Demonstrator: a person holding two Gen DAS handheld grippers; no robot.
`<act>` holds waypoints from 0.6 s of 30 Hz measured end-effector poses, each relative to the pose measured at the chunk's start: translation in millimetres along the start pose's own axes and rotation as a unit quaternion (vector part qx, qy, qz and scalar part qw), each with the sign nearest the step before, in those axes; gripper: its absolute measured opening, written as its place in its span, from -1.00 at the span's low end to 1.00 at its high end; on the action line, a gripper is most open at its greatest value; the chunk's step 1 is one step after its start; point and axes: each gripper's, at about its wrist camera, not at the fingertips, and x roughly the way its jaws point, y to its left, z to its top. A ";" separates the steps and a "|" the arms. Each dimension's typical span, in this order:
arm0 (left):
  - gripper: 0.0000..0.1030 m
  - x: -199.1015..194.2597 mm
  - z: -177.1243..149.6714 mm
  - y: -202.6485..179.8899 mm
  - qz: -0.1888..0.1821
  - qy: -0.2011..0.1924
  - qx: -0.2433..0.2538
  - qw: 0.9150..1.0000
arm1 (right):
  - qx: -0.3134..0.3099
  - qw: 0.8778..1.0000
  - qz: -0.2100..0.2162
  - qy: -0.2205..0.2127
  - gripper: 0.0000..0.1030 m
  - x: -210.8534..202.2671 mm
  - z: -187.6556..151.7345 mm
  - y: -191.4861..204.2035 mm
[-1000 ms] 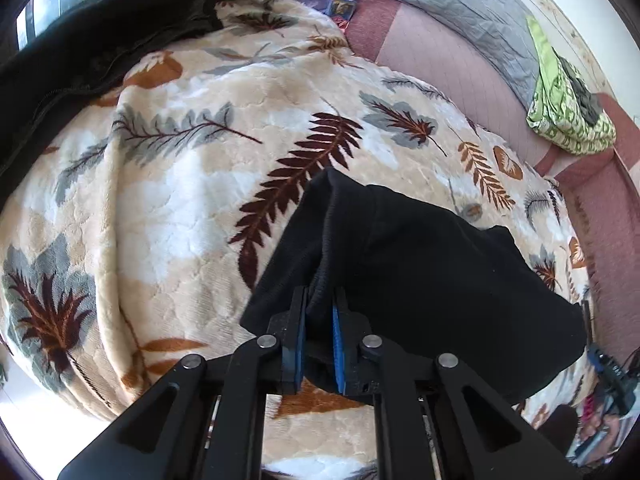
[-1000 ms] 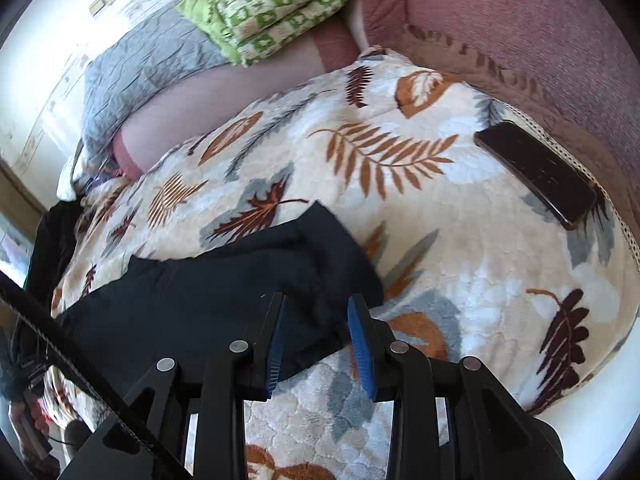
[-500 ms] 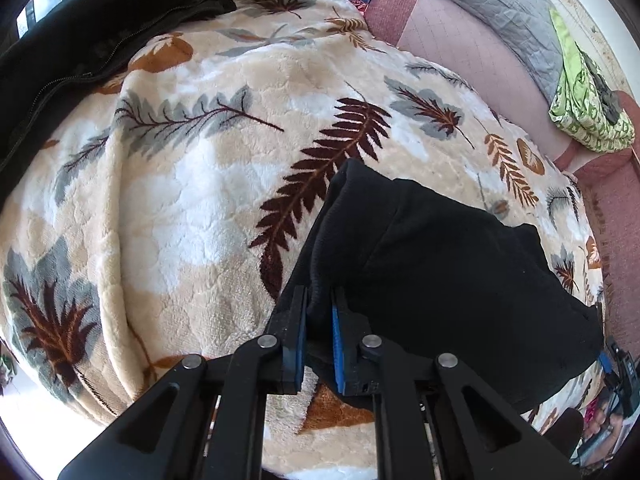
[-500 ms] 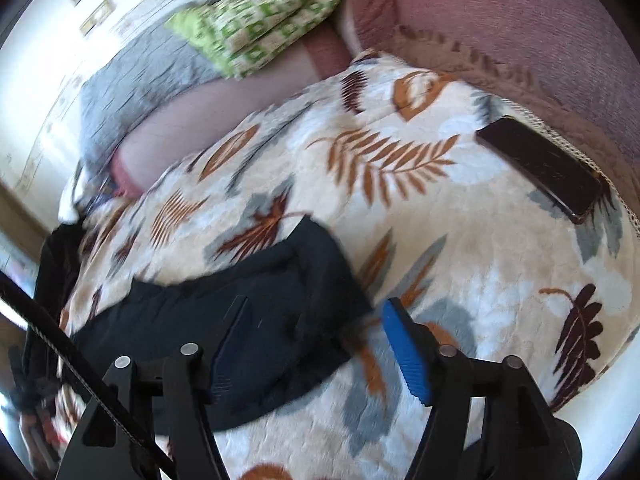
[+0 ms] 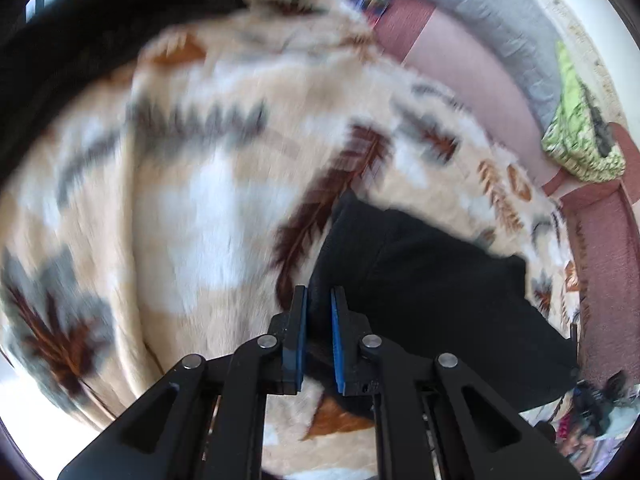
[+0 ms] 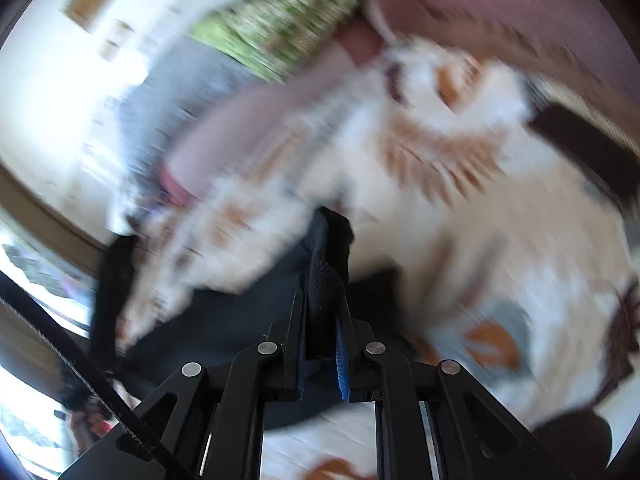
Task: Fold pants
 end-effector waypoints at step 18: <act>0.08 -67.0 -25.6 0.7 0.052 -0.106 -0.006 0.993 | -0.050 0.991 -0.110 -0.060 -0.25 -32.6 10.6 0.0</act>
